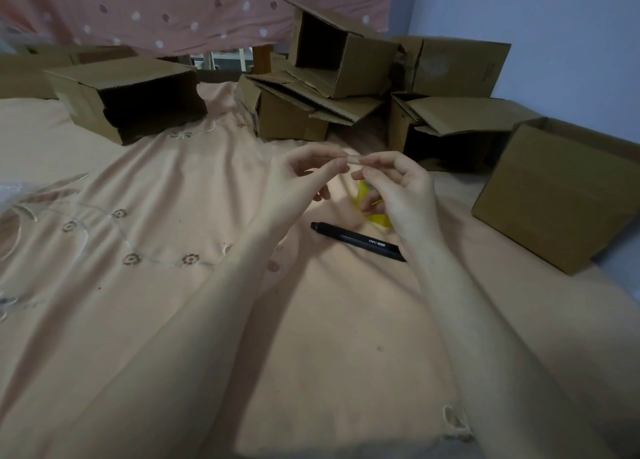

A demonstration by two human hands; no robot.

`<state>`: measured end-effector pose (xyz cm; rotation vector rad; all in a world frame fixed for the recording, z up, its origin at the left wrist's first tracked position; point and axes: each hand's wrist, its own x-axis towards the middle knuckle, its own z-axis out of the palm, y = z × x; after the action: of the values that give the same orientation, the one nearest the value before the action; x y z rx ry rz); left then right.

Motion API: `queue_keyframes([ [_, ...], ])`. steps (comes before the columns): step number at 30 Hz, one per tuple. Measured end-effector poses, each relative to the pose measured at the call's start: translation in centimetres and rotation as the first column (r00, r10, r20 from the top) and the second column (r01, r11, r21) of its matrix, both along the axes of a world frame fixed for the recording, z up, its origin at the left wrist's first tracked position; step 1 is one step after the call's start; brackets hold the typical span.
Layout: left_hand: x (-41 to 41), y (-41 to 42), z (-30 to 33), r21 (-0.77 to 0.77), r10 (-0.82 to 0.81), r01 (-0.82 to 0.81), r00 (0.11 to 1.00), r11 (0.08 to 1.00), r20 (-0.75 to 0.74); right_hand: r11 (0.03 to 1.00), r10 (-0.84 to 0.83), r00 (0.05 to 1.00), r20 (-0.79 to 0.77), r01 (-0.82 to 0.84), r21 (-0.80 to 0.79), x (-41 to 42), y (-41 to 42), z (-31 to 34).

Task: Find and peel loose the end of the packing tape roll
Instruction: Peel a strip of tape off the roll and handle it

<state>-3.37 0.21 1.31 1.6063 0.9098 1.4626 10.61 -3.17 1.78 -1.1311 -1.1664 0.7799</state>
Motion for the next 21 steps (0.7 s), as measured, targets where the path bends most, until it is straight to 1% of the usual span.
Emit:
queue_keyframes([
  [5, -0.01, 0.37, -0.32, 0.028, 0.110, -0.108, 0.992, 0.994, -0.054, 0.999, 0.032, 0.999, -0.037, -0.031, 0.027, 0.15, -0.10, 0.23],
  [7, -0.09, 0.40, -0.43, 0.069, 0.138, -0.132, 0.987, 0.989, -0.086, 0.997, 0.047, 0.999, 0.011, -0.048, 0.059, 0.20, -0.20, 0.24],
  [10, 0.03, 0.31, -0.62, 0.116, 0.158, -0.142, 0.977, 0.983, -0.142, 0.996, 0.049, 0.990, 0.130, -0.059, 0.074, -0.10, -0.10, -0.05],
  [12, 0.10, 0.23, -0.64, 0.133, 0.152, -0.131, 0.975, 0.982, -0.163, 0.996, 0.034, 0.987, 0.158, -0.045, 0.070, -0.26, 0.04, -0.29],
  [16, 0.12, 0.14, -0.52, 0.135, 0.115, -0.094, 0.981, 0.986, -0.159, 0.996, -0.031, 0.990, 0.137, 0.019, 0.091, -0.12, 0.18, -0.44],
  [21, 0.23, 0.08, -0.37, 0.072, 0.108, -0.100, 0.986, 0.992, -0.126, 0.994, -0.078, 0.990, 0.116, 0.068, 0.086, -0.14, 0.46, -0.49],
])
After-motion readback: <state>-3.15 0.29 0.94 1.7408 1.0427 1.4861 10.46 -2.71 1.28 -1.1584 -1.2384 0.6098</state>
